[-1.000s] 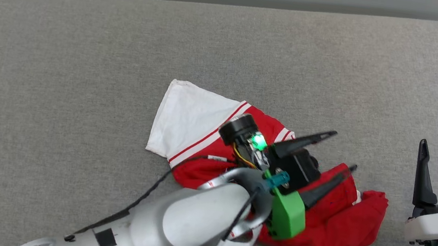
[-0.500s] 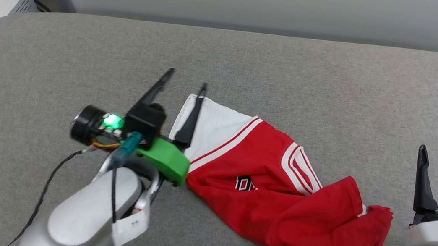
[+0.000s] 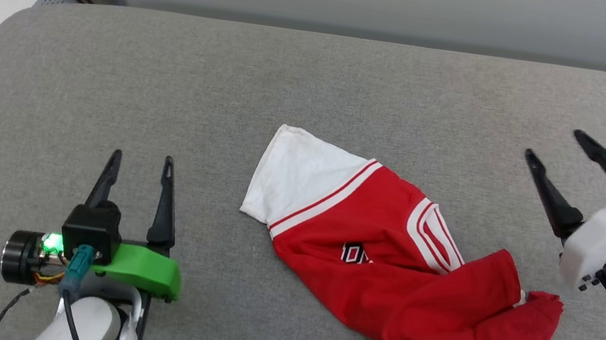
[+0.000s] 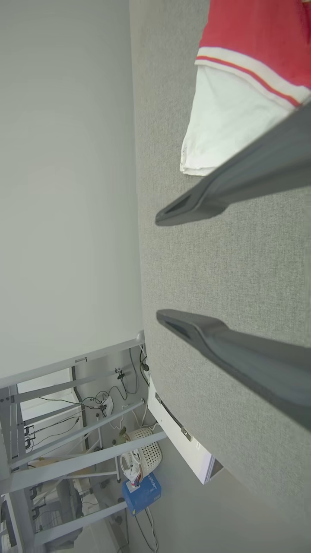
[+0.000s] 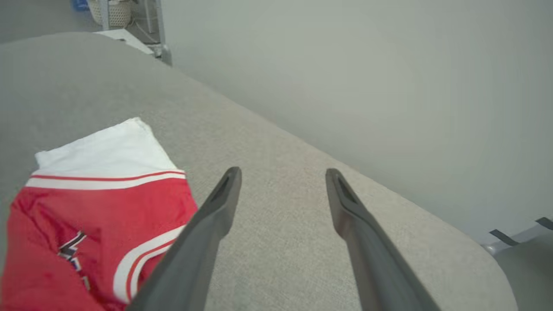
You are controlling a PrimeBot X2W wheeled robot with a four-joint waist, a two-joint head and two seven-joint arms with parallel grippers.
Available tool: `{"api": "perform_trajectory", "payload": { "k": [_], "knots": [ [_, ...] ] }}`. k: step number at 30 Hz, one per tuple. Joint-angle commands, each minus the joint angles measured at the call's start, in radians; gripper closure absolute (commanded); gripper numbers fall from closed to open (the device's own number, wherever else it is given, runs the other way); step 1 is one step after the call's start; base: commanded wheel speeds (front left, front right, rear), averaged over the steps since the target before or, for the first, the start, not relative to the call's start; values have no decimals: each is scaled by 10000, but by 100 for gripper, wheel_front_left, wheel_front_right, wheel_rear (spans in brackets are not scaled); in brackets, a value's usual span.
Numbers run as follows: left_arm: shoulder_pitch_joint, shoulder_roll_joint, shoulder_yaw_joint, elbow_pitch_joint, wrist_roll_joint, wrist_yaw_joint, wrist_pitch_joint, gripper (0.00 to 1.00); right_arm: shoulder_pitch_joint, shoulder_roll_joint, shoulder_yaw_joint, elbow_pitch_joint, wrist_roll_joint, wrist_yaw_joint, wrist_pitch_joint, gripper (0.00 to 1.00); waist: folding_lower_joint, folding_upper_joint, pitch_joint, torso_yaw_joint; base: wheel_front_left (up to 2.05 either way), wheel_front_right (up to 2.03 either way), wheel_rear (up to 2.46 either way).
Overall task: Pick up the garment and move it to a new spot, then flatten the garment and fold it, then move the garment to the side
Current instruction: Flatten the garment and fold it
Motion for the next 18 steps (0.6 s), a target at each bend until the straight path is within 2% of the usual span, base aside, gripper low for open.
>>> {"api": "perform_trajectory", "payload": {
  "k": [1,4,7,9,13,18],
  "knots": [
    [152,-119,110,-43,127,-118,-58,0,-552,-441,712,-165,728,-6,877,0,0,0,207,197,0,0,0],
    [158,-392,239,-97,364,-280,-58,0,-1492,-1398,2310,-361,2392,-6,2887,0,0,0,395,396,0,0,0],
    [24,-653,495,-14,561,-539,-58,0,-2398,-1856,3474,-386,3983,-6,4706,0,0,0,648,570,0,0,0],
    [-87,-847,658,32,707,-691,-58,0,-2915,-2018,4163,-281,4445,-6,5529,0,0,0,837,671,0,0,0],
    [-276,-1220,932,43,1031,-929,-58,0,-3671,-1943,5260,413,4909,-6,6330,0,0,0,1275,853,0,0,0],
    [-489,-1615,1213,104,1369,-1247,-58,0,-4128,-1477,6266,1560,5135,-6,6252,0,0,0,1787,1075,0,0,0]
  ]
}}
